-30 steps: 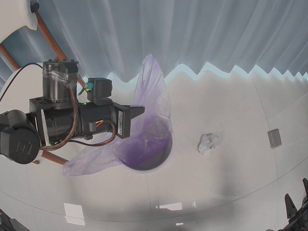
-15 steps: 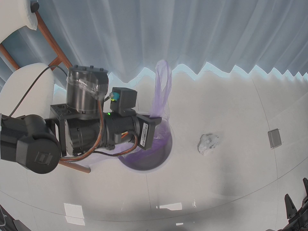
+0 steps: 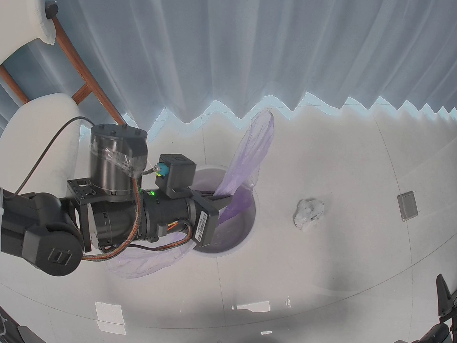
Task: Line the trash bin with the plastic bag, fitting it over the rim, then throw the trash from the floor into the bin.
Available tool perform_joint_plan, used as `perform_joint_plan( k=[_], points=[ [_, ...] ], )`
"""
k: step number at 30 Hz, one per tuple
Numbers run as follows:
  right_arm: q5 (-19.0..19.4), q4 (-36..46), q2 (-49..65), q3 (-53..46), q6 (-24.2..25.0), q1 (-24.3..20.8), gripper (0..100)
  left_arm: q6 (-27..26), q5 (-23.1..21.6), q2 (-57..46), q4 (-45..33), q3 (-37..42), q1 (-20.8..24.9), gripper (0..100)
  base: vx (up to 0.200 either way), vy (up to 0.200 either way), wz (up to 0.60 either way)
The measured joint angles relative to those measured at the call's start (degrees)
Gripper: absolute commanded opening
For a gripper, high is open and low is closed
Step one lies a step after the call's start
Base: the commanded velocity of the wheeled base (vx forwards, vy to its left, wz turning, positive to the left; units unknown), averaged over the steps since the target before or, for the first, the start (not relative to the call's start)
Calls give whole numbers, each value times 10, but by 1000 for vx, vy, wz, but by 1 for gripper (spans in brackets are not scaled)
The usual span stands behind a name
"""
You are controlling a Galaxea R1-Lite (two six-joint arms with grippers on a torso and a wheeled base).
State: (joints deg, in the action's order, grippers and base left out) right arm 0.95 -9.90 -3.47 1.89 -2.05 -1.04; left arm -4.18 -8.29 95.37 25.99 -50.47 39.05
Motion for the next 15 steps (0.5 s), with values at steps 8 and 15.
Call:
perform_joint_plan(
  k=[8, 15],
  points=[
    [23, -74, -160, 28, 43, -32, 100, -1, -8, -7, 2, 5, -7, 0, 0, 0, 0],
    [42, -117, -346, 85, 80, -57, 100, -3, -12, -11, 7, 6, -11, 0, 0, 0, 0]
  ],
)
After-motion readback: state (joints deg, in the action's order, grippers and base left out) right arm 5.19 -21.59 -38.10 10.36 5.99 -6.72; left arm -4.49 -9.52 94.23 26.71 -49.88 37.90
